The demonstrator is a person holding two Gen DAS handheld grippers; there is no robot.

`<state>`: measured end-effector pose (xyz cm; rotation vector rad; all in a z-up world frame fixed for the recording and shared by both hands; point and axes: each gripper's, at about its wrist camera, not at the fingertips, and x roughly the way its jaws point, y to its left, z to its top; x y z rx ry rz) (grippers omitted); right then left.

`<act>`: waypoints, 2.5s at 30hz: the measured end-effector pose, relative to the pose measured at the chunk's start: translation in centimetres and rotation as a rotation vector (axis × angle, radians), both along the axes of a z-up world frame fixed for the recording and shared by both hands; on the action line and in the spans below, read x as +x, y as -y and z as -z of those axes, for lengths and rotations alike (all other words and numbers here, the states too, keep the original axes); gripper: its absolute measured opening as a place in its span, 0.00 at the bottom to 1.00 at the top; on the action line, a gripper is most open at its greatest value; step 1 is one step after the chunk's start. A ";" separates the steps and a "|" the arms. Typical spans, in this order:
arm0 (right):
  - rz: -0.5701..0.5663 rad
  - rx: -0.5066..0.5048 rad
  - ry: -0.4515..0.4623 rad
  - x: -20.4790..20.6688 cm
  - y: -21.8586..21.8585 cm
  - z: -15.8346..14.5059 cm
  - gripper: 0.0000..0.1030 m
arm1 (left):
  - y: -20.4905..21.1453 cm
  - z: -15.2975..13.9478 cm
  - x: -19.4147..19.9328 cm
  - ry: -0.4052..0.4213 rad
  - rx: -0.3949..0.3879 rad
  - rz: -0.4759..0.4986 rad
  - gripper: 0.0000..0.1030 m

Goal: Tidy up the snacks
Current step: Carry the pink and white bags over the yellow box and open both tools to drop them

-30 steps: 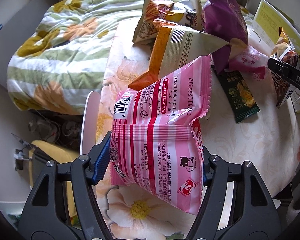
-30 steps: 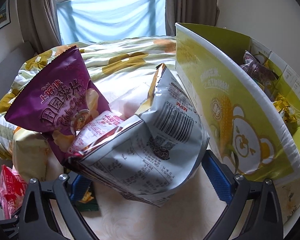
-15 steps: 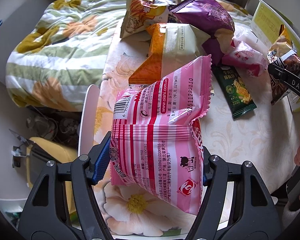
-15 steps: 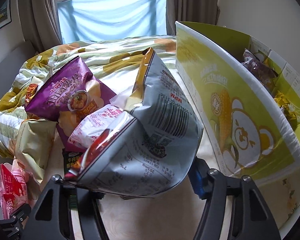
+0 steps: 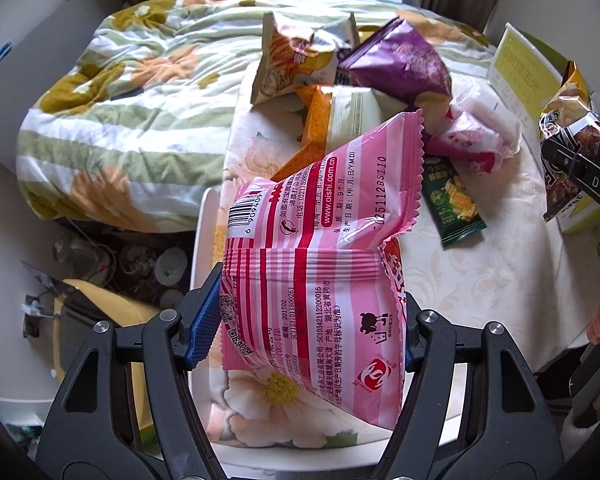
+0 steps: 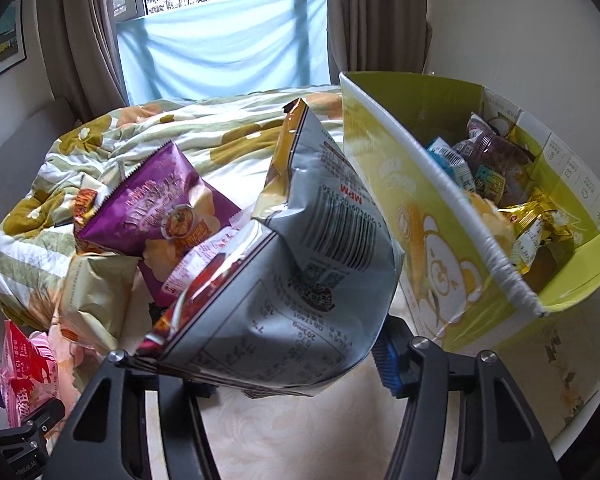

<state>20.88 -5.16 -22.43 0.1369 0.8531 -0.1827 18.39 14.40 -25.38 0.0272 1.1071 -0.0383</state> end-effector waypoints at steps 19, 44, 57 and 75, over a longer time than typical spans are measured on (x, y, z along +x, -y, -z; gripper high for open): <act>-0.047 0.101 0.123 -4.8 7.6 -12.1 0.54 | 10.8 -14.8 1.7 0.251 -0.119 0.240 0.64; -0.131 0.166 0.030 3.6 28.7 -10.9 0.54 | 39.6 -14.0 16.2 0.146 -0.096 0.263 0.64; -0.108 0.166 -0.031 4.5 29.8 -10.2 0.54 | 40.5 -12.2 17.7 0.110 -0.054 0.291 0.99; -0.231 0.284 -0.102 8.4 26.8 -7.6 0.61 | 34.1 -11.7 13.3 0.081 -0.062 0.176 0.99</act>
